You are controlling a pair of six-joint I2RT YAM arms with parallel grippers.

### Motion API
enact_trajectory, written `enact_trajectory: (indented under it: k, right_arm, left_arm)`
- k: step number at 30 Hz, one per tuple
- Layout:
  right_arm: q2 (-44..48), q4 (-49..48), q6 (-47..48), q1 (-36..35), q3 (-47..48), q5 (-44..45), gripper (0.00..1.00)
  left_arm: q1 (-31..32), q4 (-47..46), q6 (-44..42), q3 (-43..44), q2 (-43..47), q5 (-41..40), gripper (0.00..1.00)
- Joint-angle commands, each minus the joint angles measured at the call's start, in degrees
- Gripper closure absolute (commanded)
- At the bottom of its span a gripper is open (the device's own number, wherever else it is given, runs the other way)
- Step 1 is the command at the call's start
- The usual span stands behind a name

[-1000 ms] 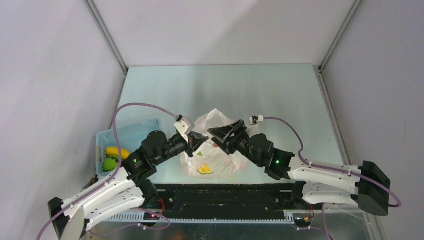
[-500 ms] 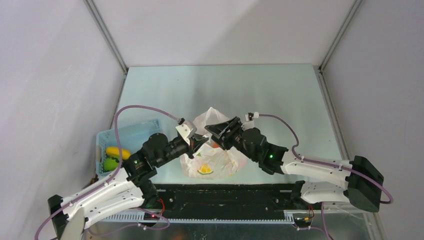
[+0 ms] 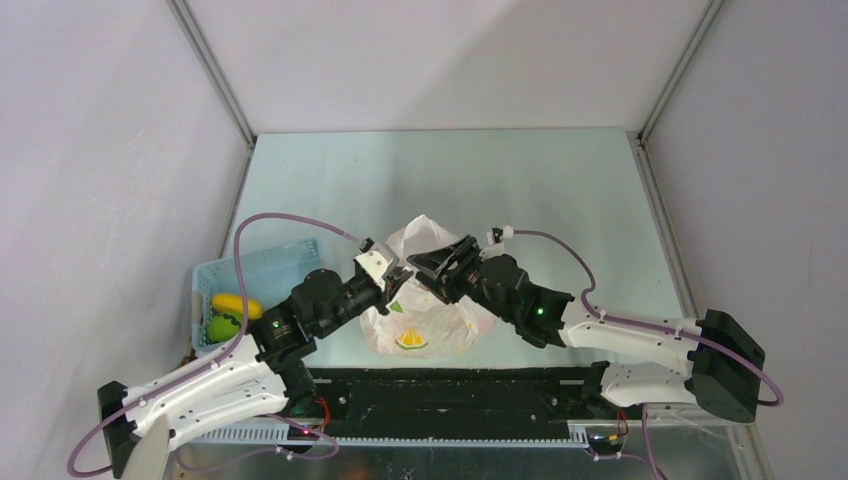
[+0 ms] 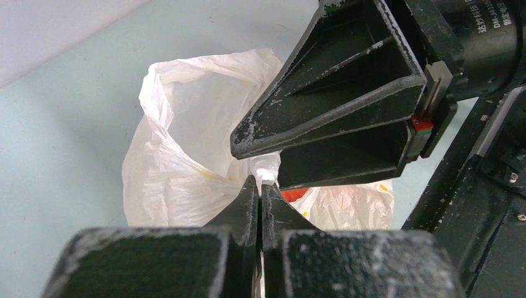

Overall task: Place the fake fruits into the plastic bag and tie a complex knot
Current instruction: Tie the plastic bag at the center of the board.

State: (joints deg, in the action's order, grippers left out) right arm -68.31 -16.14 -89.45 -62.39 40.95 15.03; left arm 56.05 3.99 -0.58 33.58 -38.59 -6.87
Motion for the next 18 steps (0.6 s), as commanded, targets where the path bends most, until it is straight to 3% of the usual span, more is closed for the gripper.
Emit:
enact_trajectory:
  k: [1,10,18]
  right_arm:
    - [0.4,0.1,-2.0,-0.9,2.7,0.6,0.44]
    - [-4.5,-4.6,-4.5,0.0,2.7,-0.9,0.47]
    - [-5.7,-8.2,-3.2,2.0,2.7,-1.9,0.64]
  left_arm:
    - [0.8,-1.6,-2.2,0.5,0.6,-3.5,1.00]
    - [2.3,-1.9,-2.5,-0.5,1.8,-1.0,1.00]
    - [3.8,-1.2,-3.1,-0.9,1.4,0.6,1.00]
